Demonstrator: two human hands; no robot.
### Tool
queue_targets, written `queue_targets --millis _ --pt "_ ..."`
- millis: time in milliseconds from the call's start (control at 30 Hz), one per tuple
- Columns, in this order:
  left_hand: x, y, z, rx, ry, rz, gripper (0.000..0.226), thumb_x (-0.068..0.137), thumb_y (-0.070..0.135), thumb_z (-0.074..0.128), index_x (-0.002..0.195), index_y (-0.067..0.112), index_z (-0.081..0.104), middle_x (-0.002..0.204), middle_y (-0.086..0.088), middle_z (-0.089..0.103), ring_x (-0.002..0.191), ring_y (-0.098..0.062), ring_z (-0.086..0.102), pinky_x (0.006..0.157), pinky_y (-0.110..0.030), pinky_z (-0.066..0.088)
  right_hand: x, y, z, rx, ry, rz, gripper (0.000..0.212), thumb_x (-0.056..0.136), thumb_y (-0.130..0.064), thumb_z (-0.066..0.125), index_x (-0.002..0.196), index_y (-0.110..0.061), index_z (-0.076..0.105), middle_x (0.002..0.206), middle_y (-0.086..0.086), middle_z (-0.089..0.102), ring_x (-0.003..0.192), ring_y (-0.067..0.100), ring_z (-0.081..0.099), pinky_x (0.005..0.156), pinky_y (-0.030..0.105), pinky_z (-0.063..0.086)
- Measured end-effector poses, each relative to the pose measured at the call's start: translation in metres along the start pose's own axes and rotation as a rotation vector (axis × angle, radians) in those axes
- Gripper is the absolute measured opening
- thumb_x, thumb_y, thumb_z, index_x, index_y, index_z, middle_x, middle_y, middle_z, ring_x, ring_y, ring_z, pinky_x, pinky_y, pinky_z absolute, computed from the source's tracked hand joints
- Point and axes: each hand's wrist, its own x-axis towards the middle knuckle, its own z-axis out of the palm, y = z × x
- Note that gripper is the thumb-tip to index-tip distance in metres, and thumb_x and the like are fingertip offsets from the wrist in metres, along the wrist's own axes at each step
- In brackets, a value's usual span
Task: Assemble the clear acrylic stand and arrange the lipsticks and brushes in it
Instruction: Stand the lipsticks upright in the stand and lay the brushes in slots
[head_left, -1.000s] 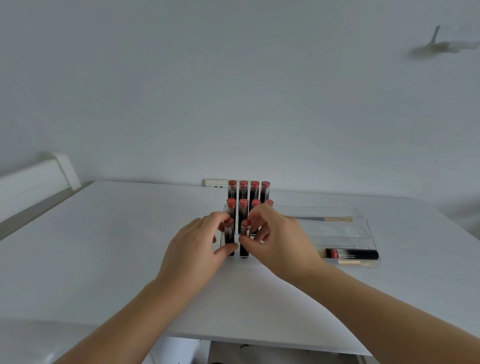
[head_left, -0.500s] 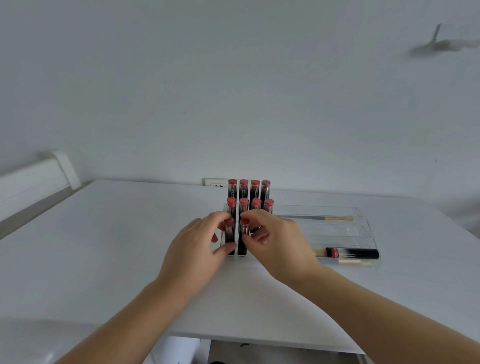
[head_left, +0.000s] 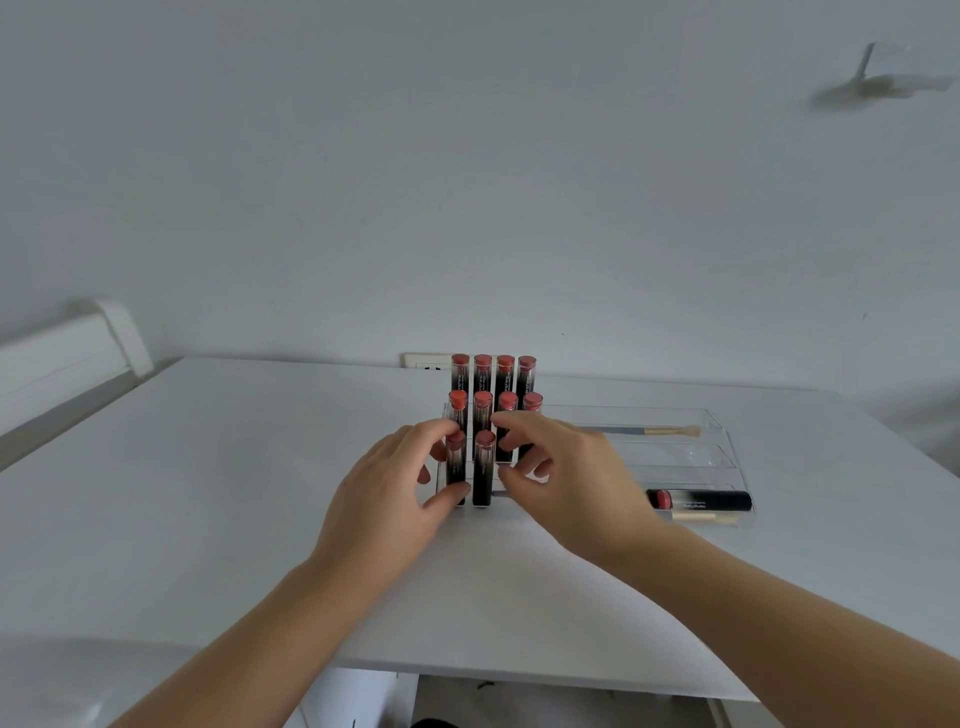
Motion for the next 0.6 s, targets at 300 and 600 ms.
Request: queue_targets --millis 300,600 --pt "-0.002 -0.008 0.005 -0.081 -0.005 -0.053 0.061 0.083 0.036 0.08 0.129 0.047 0.042 0.099 0.024 0.055 0.094 0.0 0.052 0.067 -0.014 0.04 0.012 0.022 -0.059 -0.471 -0.369 0.173 0.006 0.088 -0.041 0.064 0.085 -0.043 0.069 0.072 -0.018 0.058 0.072 0.003 0.058 0.052 0.021 0.033" --pt "-0.001 -0.017 0.007 -0.189 -0.023 -0.162 0.07 0.077 0.048 0.082 0.135 0.043 0.043 0.117 0.026 0.05 0.101 0.005 0.05 0.073 -0.017 0.042 0.03 0.021 -0.064 -0.648 -0.602 0.068 0.009 0.085 -0.039 0.064 0.085 -0.039 0.073 0.072 -0.019 0.055 0.08 0.01 0.059 0.066 0.027 0.043"
